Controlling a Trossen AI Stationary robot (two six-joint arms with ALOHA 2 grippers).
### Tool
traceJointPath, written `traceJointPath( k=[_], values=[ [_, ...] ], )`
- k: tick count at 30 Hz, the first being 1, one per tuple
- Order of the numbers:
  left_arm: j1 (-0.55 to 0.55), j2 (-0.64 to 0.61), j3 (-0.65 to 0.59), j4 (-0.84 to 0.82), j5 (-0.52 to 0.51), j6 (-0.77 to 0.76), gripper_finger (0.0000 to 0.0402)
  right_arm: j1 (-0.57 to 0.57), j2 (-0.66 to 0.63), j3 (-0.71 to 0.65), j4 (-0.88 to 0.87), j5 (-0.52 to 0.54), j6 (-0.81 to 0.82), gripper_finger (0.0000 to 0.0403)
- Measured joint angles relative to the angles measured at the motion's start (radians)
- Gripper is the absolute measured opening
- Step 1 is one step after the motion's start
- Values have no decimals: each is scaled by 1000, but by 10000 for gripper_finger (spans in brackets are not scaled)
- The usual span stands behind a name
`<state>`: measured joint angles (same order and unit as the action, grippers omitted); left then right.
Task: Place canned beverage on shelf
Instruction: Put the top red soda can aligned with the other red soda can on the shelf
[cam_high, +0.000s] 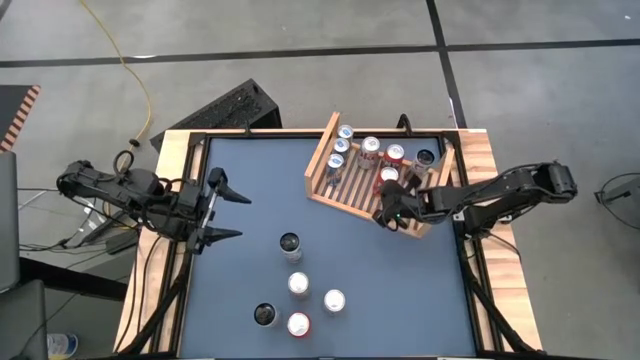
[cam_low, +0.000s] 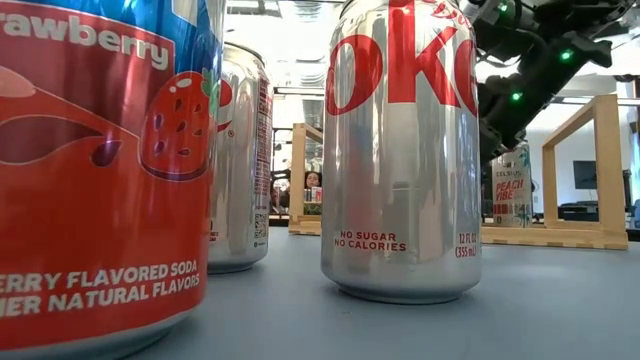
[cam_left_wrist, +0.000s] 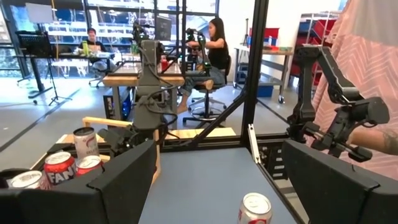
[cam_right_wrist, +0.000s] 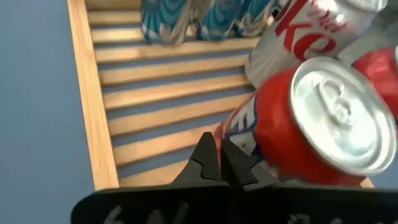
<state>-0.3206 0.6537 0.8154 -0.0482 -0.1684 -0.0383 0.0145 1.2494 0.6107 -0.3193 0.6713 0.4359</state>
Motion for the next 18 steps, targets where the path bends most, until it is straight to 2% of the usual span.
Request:
traceJointPath(
  k=[18],
  values=[
    [0,0,0,-6,0,0,334,-87,0,1,42,-22,-46,0]
  ],
)
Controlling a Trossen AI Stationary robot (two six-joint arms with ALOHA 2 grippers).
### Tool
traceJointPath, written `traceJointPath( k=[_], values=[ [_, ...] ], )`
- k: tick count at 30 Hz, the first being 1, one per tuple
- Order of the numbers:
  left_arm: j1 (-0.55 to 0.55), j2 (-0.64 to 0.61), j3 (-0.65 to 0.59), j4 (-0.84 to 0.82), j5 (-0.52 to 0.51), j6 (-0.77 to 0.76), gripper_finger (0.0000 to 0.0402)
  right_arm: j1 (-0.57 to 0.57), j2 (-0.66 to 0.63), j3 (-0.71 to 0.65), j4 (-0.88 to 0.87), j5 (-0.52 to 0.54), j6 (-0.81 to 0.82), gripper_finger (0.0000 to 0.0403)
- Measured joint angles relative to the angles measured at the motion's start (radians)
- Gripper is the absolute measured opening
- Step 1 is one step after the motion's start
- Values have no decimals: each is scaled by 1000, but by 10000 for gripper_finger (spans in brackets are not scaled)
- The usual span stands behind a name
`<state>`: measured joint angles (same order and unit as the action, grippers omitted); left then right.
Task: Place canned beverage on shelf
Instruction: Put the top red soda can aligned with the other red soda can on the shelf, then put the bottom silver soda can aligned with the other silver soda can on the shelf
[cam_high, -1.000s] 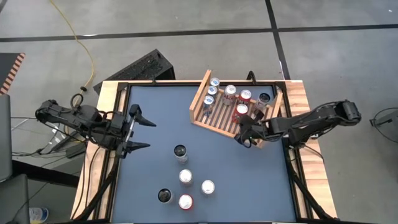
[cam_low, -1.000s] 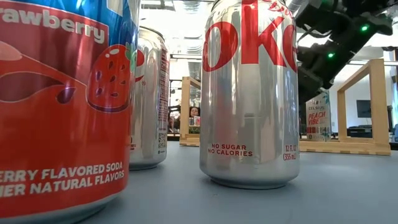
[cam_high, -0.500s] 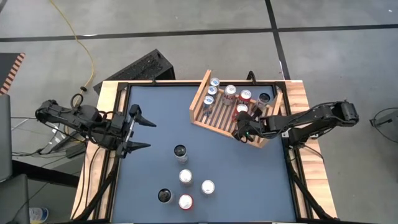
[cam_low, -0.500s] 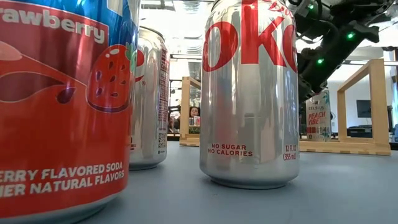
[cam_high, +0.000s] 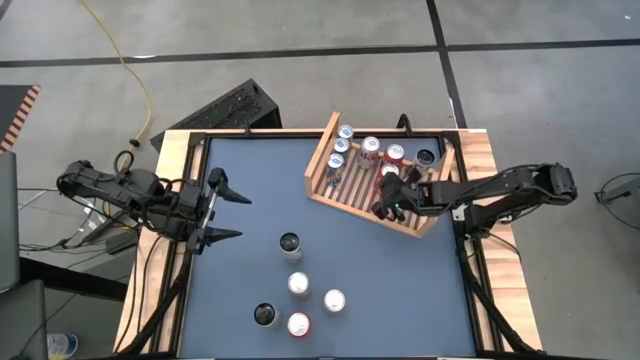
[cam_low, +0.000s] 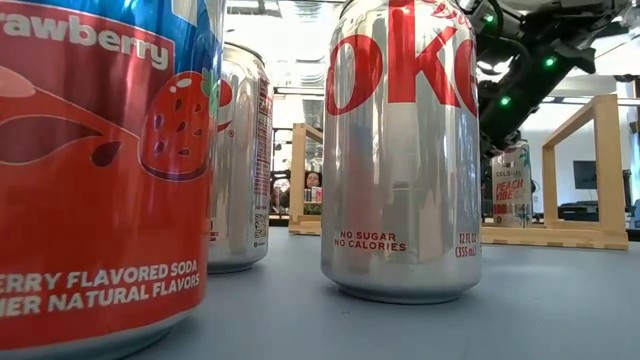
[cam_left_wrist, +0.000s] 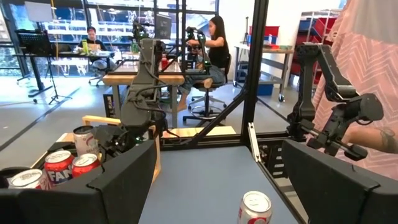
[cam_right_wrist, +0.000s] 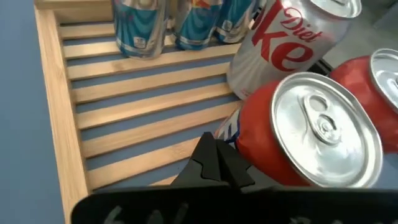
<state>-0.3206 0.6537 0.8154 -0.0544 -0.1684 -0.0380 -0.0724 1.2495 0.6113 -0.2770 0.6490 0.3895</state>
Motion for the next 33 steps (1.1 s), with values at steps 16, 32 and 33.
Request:
traceJointPath(
  k=[16,32,33],
  values=[
    [0,0,0,-26,25,-67,334,156,-121,282,19,-508,-88,10],
    [0,0,0,-26,31,-109,334,498,175,770,-224,-434,-129,267],
    [0,0,0,-30,29,-125,334,499,203,807,-252,-434,-129,269]
  ],
)
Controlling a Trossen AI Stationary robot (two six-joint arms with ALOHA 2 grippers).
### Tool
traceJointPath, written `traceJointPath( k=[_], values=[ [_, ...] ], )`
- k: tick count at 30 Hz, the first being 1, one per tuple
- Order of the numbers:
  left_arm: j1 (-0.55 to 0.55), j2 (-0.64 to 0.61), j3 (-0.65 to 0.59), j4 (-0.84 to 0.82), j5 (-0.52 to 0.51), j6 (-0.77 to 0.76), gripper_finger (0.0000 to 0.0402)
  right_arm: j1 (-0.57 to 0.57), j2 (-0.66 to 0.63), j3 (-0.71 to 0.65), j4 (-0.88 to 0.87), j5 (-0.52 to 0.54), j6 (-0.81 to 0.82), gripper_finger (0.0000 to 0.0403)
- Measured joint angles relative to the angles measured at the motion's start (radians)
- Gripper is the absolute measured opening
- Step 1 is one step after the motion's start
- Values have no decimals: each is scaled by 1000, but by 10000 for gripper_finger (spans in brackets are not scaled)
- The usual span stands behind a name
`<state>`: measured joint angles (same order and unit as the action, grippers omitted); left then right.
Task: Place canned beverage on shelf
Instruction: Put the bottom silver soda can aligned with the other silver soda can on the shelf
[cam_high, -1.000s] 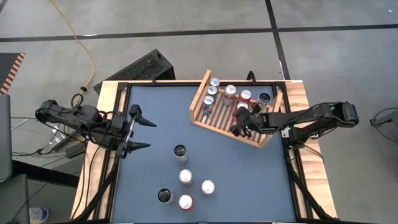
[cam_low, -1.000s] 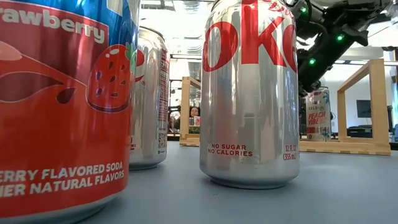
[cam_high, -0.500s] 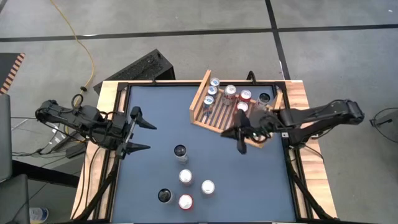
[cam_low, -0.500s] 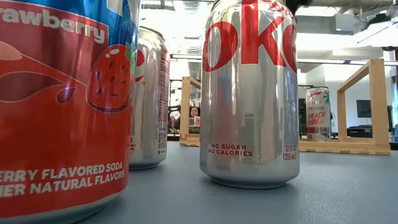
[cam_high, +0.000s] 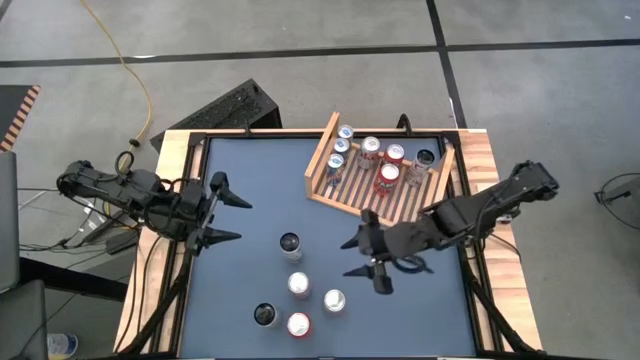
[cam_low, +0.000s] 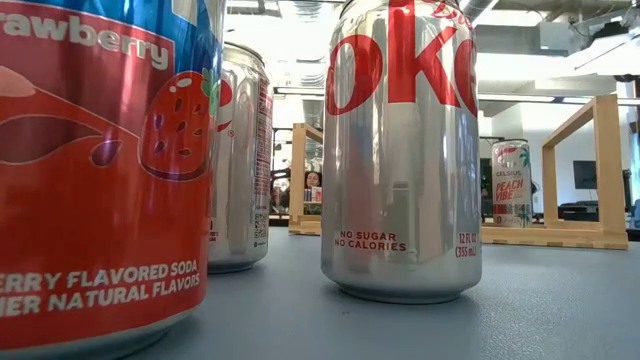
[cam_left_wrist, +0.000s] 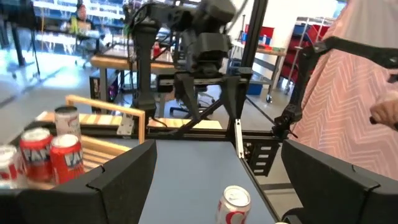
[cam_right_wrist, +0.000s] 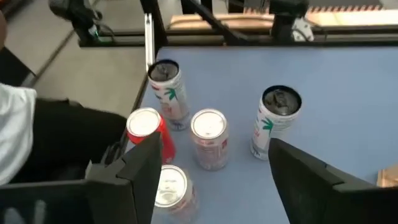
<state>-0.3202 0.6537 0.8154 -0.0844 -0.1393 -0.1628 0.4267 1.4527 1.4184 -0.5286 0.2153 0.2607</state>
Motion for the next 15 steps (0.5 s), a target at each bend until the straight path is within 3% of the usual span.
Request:
traceJointPath(
  k=[8,15],
  values=[
    [0,0,0,-68,-22,-117,334,5,221,229,-277,-5,65,270],
    [0,0,0,-102,-11,-138,334,20,376,326,-325,-101,169,270]
  ],
)
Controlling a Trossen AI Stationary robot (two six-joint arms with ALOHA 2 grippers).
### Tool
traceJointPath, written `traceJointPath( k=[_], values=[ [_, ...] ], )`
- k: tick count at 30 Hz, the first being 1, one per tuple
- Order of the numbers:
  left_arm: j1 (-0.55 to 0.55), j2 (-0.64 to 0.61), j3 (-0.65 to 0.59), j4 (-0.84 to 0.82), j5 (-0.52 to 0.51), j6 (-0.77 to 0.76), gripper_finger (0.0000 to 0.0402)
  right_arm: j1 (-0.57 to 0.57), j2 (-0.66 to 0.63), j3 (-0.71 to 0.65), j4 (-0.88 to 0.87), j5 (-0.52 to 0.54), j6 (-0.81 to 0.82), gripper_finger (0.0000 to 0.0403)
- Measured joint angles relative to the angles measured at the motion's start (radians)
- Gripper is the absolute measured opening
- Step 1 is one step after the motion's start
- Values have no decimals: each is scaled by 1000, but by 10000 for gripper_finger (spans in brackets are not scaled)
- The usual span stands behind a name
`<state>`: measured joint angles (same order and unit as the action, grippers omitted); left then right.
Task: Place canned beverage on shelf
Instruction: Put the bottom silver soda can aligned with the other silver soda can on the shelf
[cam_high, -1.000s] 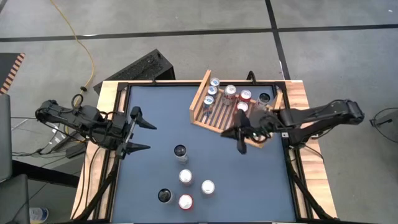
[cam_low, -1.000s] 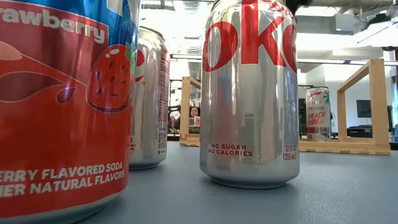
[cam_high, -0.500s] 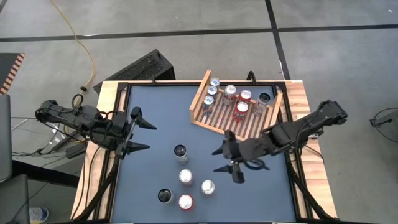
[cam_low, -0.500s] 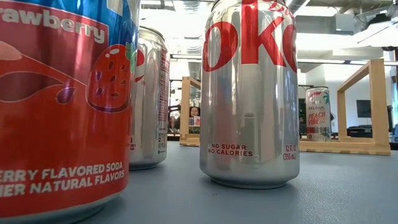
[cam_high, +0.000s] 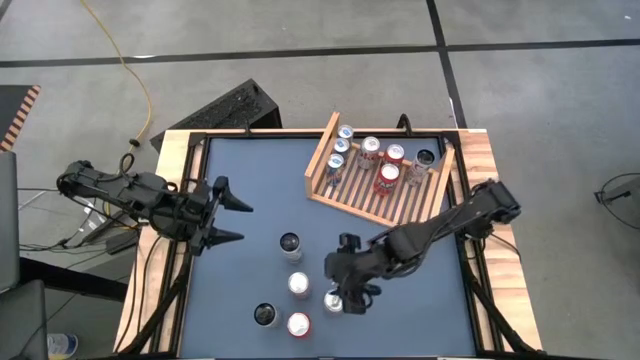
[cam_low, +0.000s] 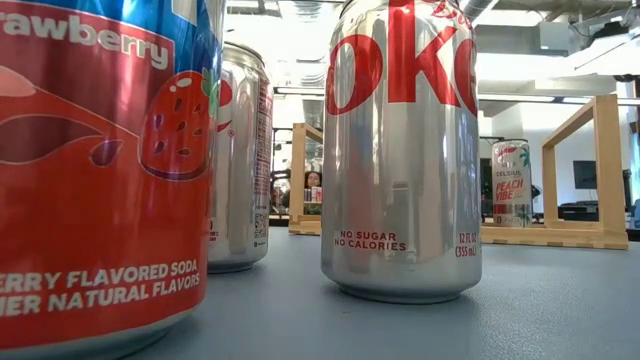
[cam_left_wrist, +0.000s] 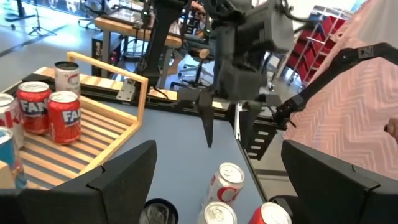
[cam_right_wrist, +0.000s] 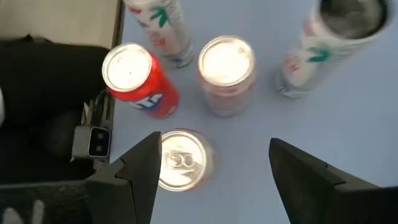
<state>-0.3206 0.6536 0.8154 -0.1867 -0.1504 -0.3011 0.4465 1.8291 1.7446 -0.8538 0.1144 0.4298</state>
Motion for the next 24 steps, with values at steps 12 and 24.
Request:
traceJointPath(
  k=[12,24],
  values=[
    [0,0,0,-39,14,0,334,43,189,161,-86,-46,68,270],
    [0,0,0,-57,14,5,334,70,189,165,-145,12,86,270]
  ],
)
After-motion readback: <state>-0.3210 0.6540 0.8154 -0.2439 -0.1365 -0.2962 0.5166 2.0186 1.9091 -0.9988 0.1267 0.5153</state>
